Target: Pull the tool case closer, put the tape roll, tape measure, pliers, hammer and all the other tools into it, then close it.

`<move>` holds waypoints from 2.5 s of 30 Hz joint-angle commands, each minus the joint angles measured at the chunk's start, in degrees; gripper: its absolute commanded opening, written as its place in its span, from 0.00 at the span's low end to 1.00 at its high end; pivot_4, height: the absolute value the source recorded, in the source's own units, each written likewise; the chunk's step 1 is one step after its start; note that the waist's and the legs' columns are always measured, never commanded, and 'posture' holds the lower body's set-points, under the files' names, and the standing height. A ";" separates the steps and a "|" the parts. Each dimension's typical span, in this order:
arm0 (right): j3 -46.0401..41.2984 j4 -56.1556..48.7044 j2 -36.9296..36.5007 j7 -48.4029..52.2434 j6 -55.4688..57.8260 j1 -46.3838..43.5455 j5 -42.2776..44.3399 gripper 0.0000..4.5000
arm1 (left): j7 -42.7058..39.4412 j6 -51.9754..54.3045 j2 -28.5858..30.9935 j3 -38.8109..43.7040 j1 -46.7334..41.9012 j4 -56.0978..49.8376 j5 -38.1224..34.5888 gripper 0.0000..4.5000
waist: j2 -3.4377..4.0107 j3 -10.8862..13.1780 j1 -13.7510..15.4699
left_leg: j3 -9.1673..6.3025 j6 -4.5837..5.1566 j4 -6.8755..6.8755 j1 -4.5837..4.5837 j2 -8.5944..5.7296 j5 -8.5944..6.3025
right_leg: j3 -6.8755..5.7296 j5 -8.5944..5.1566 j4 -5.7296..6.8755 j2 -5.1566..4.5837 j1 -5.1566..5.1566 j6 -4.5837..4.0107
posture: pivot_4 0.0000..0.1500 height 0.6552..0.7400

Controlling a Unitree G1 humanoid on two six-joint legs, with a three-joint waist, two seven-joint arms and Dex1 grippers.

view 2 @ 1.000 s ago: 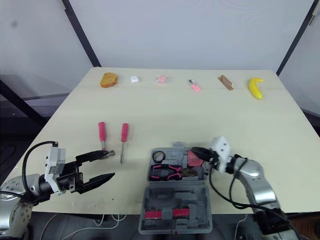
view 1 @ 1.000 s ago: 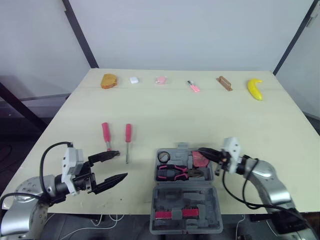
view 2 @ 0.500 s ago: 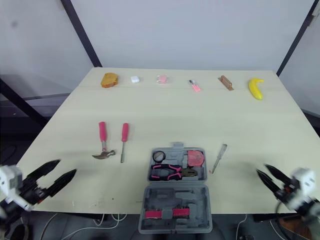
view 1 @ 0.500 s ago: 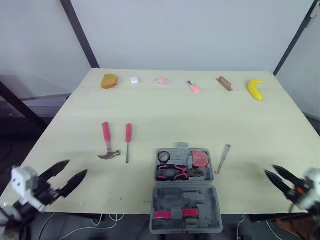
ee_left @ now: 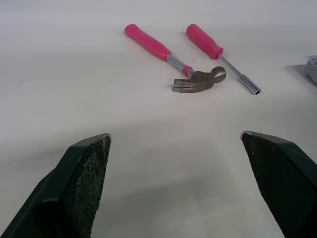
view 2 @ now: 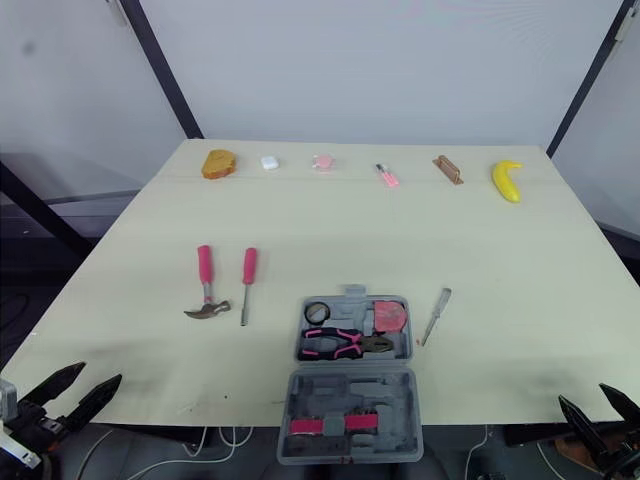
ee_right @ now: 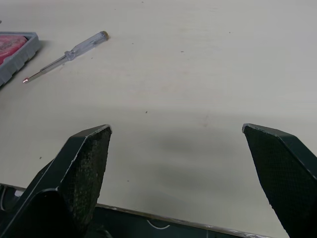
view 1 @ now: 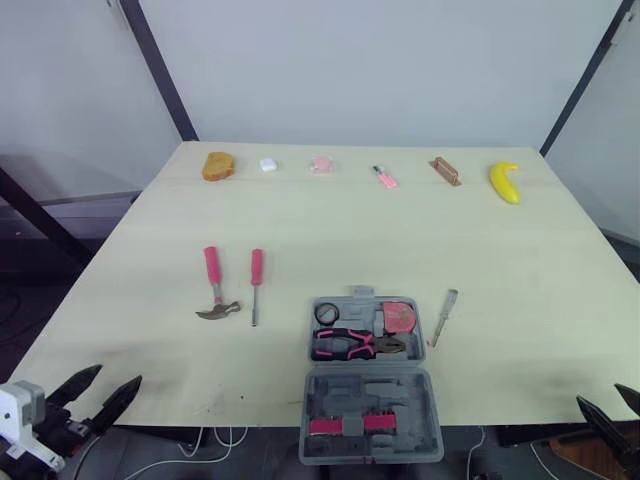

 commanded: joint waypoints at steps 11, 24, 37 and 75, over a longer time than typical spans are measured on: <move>15.65 -17.10 -9.11 2.17 10.12 -8.46 -4.56 0.99 | -6.15 -0.60 2.96 -16.75 -3.22 -16.84 6.66 1.00 | 0.05 0.03 0.15 | 0.00 0.00 -0.01 -0.04 0.00 0.00 | 0.00 0.02 0.00 0.02 0.00 -0.01 | 1.00 1.00; 32.81 -12.27 -12.84 7.35 6.75 -24.96 -15.66 0.73 | -12.12 -1.72 5.59 -32.04 -12.99 -16.59 12.98 0.52 | 0.07 0.06 0.08 | -0.07 0.01 0.00 -0.08 -0.26 0.00 | -0.06 0.16 0.01 0.16 -0.01 0.24 | 1.00 1.00; 44.24 -3.80 -9.82 8.91 2.08 -32.97 -23.80 0.00 | -12.60 -7.25 4.22 -37.89 -19.30 -9.13 16.90 0.00 | 0.09 0.08 0.05 | -0.11 0.01 0.03 -0.08 -0.25 0.01 | -0.10 0.16 0.06 0.19 -0.01 0.24 | 1.00 1.00; 47.29 -1.10 -6.09 6.51 1.33 -36.67 -26.38 0.00 | -11.96 -7.64 -3.47 -49.36 -32.40 3.56 24.43 0.00 | 0.12 0.09 0.13 | -0.15 0.01 0.51 -0.17 -0.27 0.01 | -0.15 0.17 0.44 0.24 0.00 0.25 | 1.00 1.00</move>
